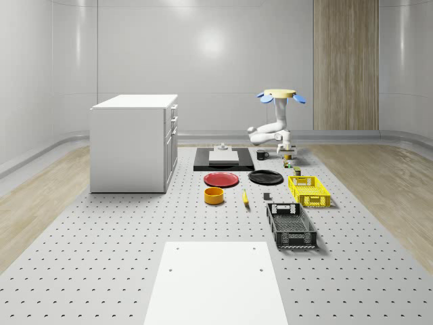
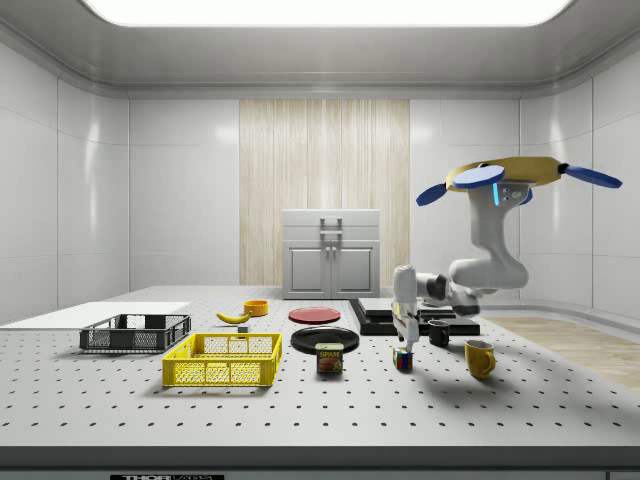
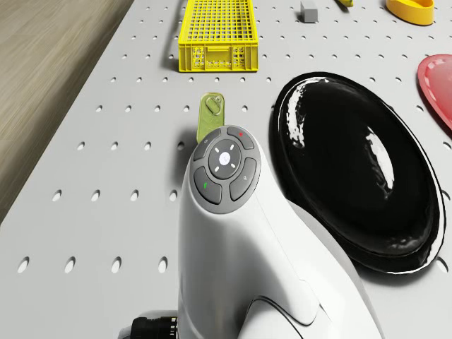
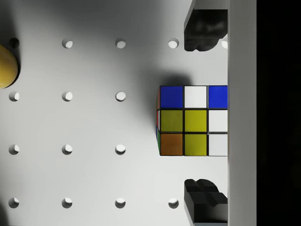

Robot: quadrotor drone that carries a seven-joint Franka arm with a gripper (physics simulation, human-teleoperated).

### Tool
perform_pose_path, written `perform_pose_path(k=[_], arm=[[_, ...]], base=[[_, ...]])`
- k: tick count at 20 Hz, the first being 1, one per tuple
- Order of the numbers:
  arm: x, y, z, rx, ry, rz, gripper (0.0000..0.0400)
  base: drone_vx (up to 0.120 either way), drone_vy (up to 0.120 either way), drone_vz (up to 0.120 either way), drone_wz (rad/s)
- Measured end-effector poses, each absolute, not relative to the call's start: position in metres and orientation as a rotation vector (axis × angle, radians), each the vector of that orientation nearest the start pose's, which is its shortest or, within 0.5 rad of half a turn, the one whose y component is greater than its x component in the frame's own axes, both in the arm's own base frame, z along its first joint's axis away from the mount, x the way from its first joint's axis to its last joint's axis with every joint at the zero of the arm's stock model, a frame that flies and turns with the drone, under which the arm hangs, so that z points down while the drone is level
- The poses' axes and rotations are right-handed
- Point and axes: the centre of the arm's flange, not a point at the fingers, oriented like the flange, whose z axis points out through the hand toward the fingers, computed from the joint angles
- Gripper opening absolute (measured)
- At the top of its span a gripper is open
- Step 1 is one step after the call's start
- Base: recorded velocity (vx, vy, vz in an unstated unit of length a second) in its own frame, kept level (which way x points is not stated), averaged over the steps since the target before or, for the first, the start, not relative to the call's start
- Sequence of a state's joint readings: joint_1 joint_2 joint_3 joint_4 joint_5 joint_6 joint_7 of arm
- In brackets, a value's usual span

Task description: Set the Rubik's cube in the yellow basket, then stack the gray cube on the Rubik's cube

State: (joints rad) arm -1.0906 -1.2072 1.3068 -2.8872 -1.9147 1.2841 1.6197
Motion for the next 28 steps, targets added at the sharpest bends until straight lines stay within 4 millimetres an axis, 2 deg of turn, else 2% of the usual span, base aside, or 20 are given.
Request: perform_pose_path(k=[14,28], arm=[[0.307,0.004,0.509,0.001,-0.002,0.785,0.04],[0.318,0.006,0.521,0.001,-0.002,0.785,0.04]], base=[[0.0,0.0,-0.003,0.0],[0.0,0.0,0.0,0.0]])
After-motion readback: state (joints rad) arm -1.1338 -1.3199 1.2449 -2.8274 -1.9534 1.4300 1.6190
